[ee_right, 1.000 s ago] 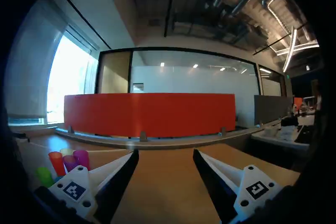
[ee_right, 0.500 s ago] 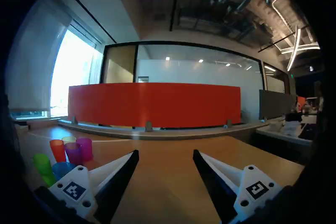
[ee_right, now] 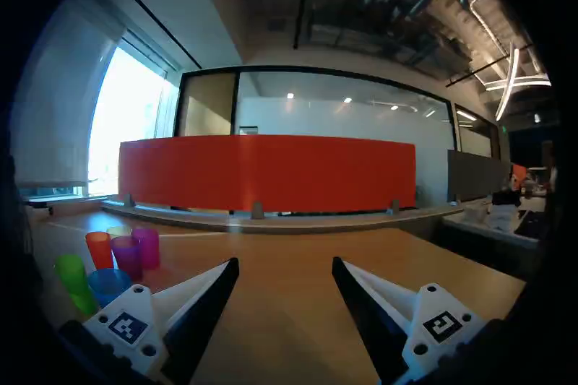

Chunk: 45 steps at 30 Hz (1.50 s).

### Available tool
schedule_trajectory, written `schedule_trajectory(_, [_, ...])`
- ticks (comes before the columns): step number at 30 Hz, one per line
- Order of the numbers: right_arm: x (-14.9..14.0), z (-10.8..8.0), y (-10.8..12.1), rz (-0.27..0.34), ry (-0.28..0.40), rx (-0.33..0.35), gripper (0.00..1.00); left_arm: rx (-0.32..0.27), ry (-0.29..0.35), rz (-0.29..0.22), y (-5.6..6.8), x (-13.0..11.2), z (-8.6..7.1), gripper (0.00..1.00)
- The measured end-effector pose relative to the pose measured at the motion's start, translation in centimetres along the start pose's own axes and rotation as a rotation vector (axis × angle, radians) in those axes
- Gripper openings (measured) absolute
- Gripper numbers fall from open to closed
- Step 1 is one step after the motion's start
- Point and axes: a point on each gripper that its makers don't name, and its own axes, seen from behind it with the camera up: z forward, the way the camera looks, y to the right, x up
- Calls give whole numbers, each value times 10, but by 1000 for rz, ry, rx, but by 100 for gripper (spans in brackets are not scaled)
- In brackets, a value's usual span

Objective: Pour water

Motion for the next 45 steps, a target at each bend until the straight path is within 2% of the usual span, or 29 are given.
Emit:
schedule_trajectory(9, [-9, 1, 3, 17, -16, 3, 100, 0, 0, 0, 0, 0, 0, 94])
schedule_trajectory(45, [-10, 3, 2, 17, -20, 6, 100, 0, 0, 0, 1, 0, 1, 94])
